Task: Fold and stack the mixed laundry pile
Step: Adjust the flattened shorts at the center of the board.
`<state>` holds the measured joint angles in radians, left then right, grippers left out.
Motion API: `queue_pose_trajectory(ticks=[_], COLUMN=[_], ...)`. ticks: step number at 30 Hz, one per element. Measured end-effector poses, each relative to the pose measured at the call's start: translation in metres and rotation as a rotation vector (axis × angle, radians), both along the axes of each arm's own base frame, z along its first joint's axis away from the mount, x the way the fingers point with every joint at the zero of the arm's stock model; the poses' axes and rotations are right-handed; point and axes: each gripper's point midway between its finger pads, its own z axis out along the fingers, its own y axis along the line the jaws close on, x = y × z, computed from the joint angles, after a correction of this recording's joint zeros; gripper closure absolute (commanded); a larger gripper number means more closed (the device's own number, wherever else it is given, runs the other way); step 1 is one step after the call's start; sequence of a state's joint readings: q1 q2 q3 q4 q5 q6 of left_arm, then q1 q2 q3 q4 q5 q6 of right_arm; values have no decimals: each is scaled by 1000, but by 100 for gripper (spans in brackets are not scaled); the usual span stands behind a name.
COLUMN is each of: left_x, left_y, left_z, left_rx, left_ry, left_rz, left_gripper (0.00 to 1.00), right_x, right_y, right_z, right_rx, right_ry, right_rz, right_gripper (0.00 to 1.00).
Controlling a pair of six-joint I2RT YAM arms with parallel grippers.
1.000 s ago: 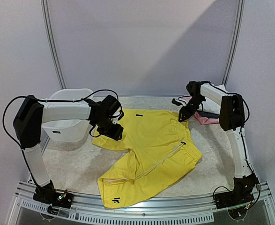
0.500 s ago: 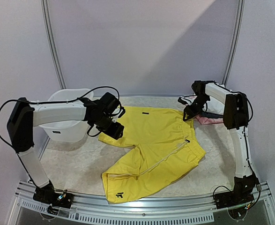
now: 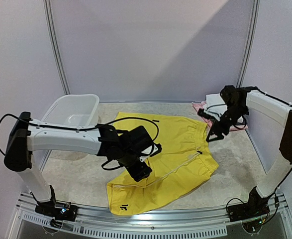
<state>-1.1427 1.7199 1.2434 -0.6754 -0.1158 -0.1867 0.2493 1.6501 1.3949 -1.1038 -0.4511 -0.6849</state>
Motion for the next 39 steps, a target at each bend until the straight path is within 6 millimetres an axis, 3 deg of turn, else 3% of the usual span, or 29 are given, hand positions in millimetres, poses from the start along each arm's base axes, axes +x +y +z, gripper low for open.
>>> queue_pose_trajectory(ticks=[4, 9, 15, 20, 23, 32, 39], left_x=[-7, -5, -4, -7, -9, -27, -27], left_y=[-8, -3, 5, 7, 9, 2, -4], left_z=[-20, -19, -22, -30, -34, -45, -43], left_rx=[126, 192, 234, 248, 260, 234, 232], left_ry=[-30, -67, -68, -32, -17, 107, 125], left_rz=[-25, -11, 1, -4, -7, -37, -24], left_gripper=[25, 28, 30, 30, 31, 37, 49], right_x=[-54, -89, -86, -81, -81, -87, -88], right_y=[-18, -33, -33, -34, -36, -40, -42], right_z=[-59, -83, -85, -100, -111, -118, -118], right_rx=[-88, -150, -153, -170, -190, -207, -212], right_ry=[196, 297, 282, 305, 332, 353, 354], right_rz=[47, 62, 57, 44, 36, 30, 25], right_gripper=[35, 36, 42, 68, 76, 81, 82])
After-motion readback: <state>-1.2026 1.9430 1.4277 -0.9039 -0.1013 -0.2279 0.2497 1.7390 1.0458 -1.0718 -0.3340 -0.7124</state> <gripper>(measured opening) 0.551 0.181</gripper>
